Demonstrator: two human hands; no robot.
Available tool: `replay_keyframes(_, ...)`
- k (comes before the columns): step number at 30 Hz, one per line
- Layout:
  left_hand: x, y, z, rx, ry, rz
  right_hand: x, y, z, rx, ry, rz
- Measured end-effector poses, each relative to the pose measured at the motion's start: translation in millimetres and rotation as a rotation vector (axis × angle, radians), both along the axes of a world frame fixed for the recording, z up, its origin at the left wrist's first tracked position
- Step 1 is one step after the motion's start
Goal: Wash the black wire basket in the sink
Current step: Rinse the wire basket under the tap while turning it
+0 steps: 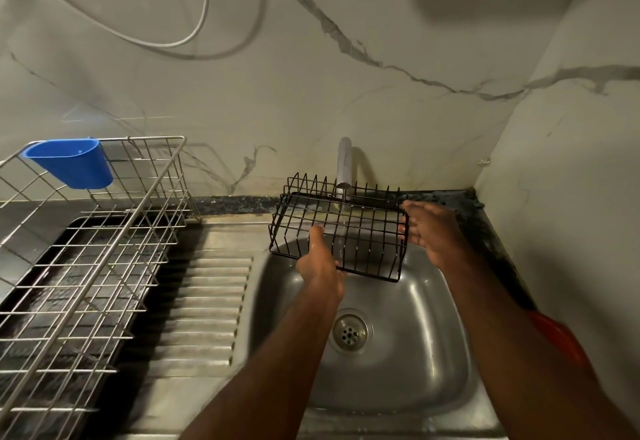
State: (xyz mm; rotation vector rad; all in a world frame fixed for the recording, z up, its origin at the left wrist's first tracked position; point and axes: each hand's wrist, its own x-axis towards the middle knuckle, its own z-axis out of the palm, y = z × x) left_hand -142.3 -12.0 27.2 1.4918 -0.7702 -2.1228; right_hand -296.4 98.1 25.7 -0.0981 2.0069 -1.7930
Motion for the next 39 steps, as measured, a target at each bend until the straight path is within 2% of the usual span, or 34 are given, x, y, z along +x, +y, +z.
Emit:
replay_keyframes(8,3,-5,-2,-0.014,-0.013,0.014,7,-9,5,-0.026,-0.034,0.014)
replay_keyframes(16,2,-9,-2,0.015,0.068,0.034,5,-15,6,-0.035,-0.033,0.025)
replay_keyframes(39,2,-21,-18,-0.021,0.019,0.022,17,-25,20,-0.032,-0.042,0.027)
